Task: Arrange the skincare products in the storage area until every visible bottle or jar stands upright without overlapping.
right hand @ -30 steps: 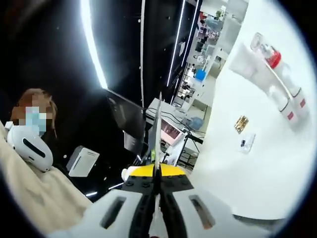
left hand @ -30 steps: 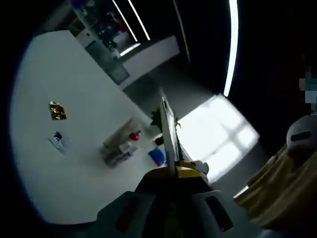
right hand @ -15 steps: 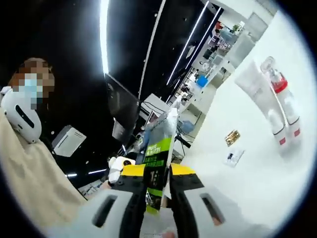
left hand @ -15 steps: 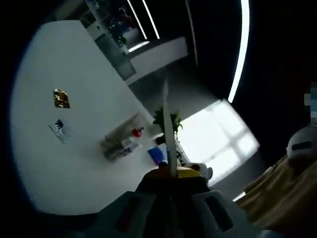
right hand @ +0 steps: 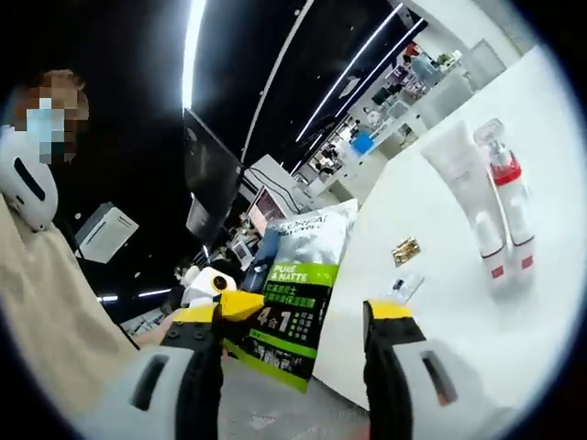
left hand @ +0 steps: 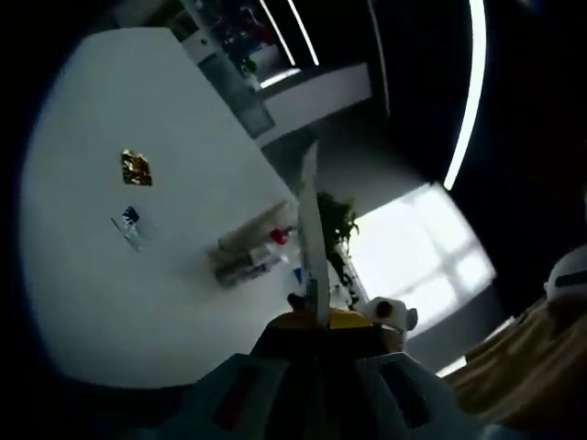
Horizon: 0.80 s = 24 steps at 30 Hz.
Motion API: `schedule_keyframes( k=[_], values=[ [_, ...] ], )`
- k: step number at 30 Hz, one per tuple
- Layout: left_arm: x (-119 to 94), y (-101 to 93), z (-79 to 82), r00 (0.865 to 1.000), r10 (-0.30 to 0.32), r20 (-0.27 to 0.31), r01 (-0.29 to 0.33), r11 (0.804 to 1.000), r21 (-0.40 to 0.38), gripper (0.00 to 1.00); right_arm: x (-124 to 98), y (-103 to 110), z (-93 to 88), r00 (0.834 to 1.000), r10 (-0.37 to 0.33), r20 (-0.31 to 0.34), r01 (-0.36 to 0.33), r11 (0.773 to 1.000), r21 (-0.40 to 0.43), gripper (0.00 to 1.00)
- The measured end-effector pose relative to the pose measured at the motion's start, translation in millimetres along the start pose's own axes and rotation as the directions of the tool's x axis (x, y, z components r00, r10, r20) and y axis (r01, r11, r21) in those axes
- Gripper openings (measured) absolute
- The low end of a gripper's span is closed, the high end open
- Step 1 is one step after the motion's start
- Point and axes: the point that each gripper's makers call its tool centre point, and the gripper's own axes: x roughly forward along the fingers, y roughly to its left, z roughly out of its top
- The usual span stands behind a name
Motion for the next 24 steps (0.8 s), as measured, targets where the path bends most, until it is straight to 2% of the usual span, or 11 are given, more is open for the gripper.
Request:
schedule_keyframes(
  k=[14, 20, 24],
  values=[
    [15, 40.4, -6.7, 0.994, 0.096, -0.054, -0.099, 0.993, -0.063, 0.0, -11, -21, -9.6, 0.99, -0.088, -0.106, 0.076, 0.991, -0.114, 0.82],
    [24, 56.0, -9.7, 0.989, 0.125, -0.082, -0.131, 0.988, -0.08, 0.0, -20, -31, -9.6, 0.985, -0.128, -0.114, 0.113, 0.985, -0.13, 0.89],
    [31, 63.1, -8.0, 0.988, 0.13, -0.081, -0.138, 0.985, -0.104, 0.0, -26, -40, -8.4, 0.981, -0.159, -0.112, 0.144, 0.981, -0.131, 0.92]
  ],
)
